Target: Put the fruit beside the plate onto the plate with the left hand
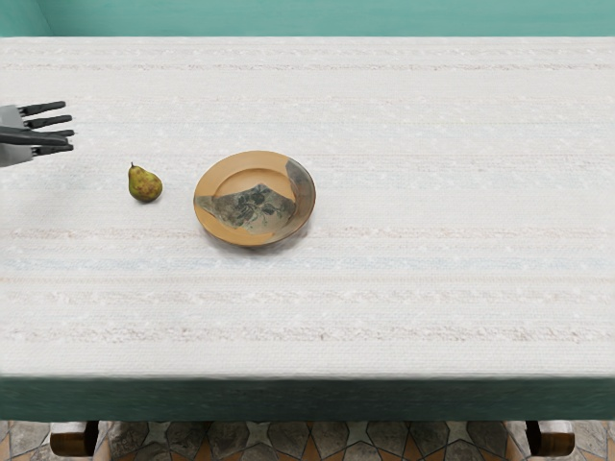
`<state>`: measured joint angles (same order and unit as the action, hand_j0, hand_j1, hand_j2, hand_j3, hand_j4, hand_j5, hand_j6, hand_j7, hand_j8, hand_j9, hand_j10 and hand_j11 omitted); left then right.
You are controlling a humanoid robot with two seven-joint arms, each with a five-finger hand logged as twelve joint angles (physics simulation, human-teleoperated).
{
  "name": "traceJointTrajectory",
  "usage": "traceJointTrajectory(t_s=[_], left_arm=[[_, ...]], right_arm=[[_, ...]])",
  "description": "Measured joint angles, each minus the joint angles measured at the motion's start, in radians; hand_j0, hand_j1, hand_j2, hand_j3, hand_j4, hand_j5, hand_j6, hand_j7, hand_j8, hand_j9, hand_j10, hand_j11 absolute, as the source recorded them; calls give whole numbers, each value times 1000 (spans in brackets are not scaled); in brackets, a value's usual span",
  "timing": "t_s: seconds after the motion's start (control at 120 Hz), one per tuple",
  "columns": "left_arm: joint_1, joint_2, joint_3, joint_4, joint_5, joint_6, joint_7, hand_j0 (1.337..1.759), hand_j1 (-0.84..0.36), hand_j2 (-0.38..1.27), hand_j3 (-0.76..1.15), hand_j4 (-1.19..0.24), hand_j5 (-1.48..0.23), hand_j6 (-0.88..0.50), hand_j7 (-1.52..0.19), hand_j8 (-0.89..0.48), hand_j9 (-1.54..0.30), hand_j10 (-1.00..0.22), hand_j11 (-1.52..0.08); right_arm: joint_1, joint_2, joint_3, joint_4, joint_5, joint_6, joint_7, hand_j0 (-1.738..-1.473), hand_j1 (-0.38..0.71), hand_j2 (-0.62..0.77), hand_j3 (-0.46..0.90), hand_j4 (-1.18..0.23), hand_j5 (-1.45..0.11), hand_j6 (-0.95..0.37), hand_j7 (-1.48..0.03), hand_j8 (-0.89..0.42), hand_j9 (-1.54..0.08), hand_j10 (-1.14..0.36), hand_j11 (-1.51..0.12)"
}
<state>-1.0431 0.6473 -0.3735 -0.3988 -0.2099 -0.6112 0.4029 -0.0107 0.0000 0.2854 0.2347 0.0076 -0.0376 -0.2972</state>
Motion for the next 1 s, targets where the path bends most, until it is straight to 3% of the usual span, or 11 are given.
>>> traceJointTrajectory(t_s=[0.1,0.167,0.35,0.45,0.525,0.667,0.767,0.875,1.0], left_arm=[[-2,-2,5,0,2,0,5,1658,313,6,0,-28,-38,-27,-39,-27,-39,-27,-39],[-27,-35,22,1,26,0,40,1658,313,6,0,-27,-39,-26,-39,-26,-39,-27,-39],[-175,-103,63,1,296,0,127,1658,311,6,0,-30,-41,-30,-41,-29,-41,-30,-41],[-287,-172,169,-1,438,0,148,1658,309,7,0,-32,-43,-31,-43,-31,-43,-31,-43],[-326,-236,245,-8,556,0,155,1658,307,7,0,-35,-45,-34,-45,-34,-45,-34,-45],[-345,-268,299,-110,796,5,160,1658,304,7,0,-38,-48,-38,-48,-38,-48,-37,-48],[-316,-292,312,-185,937,127,161,1658,304,8,0,-39,-49,-40,-49,-39,-49,-39,-49],[-300,-301,316,-216,1021,318,160,1658,304,8,0,-40,-50,-41,-50,-40,-50,-39,-50],[-253,-400,321,-225,1054,414,159,1658,304,8,0,-41,-50,-41,-50,-41,-50,-40,-50]], right_arm=[[1,0,0,0,0,2,0,-1658,-349,0,0,0,0,0,0,0,0,0,0],[2,0,1,0,0,2,0,-1658,-349,0,0,0,0,0,0,0,0,0,0],[2,0,0,0,0,0,0,-1658,-349,0,0,0,0,0,0,0,0,0,0],[1,0,0,0,0,0,0,-1658,-349,0,0,0,0,0,0,0,0,0,0],[1,0,0,0,0,-1,0,-1658,-349,0,0,0,0,0,0,0,0,0,0],[1,0,0,0,0,-1,0,-1658,-349,0,0,0,0,0,0,0,0,0,0],[1,0,0,0,0,-1,0,-1658,-349,0,0,0,0,0,0,0,0,0,0],[2,0,0,0,0,-1,0,-1658,-349,0,0,0,0,0,0,0,0,0,0],[2,0,0,0,0,-1,0,-1658,-349,0,0,0,0,0,0,0,0,0,0]])
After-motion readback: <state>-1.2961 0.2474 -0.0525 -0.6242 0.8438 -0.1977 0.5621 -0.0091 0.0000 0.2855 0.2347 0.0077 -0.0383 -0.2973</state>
